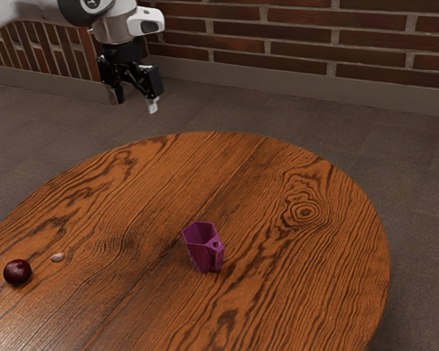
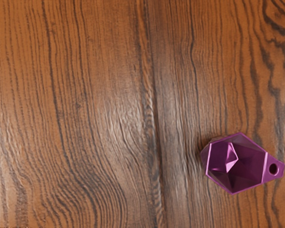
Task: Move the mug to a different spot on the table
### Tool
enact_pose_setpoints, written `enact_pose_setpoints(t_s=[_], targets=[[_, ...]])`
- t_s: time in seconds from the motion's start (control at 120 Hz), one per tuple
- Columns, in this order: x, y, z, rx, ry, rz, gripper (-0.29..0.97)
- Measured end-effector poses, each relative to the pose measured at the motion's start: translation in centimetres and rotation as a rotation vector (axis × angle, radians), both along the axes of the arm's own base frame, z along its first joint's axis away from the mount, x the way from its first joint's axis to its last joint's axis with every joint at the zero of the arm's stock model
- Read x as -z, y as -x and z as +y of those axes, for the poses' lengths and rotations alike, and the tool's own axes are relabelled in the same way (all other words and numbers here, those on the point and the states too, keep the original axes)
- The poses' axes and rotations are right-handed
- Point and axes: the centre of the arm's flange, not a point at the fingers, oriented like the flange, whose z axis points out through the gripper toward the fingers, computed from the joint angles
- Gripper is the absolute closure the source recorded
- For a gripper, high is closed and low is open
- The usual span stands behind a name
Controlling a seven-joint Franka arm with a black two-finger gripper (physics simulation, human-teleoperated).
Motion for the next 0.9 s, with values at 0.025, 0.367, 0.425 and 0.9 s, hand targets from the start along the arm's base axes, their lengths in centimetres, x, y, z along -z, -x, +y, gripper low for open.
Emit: enact_pose_setpoints(t_s=[0.025, 0.367, 0.425, 0.9], targets=[[0.0, 0.0, 0.2, -0.001, 0.001, 0.001, 0.00], [4.4, 7.2, -7.1, 0.417, -0.071, 0.042, 0.00], [5.2, 8.9, -11.6, 0.583, -0.134, 0.034, 0.00], [18.0, 8.6, -21.0, 1.418, -0.107, 0.063, 0.00]])
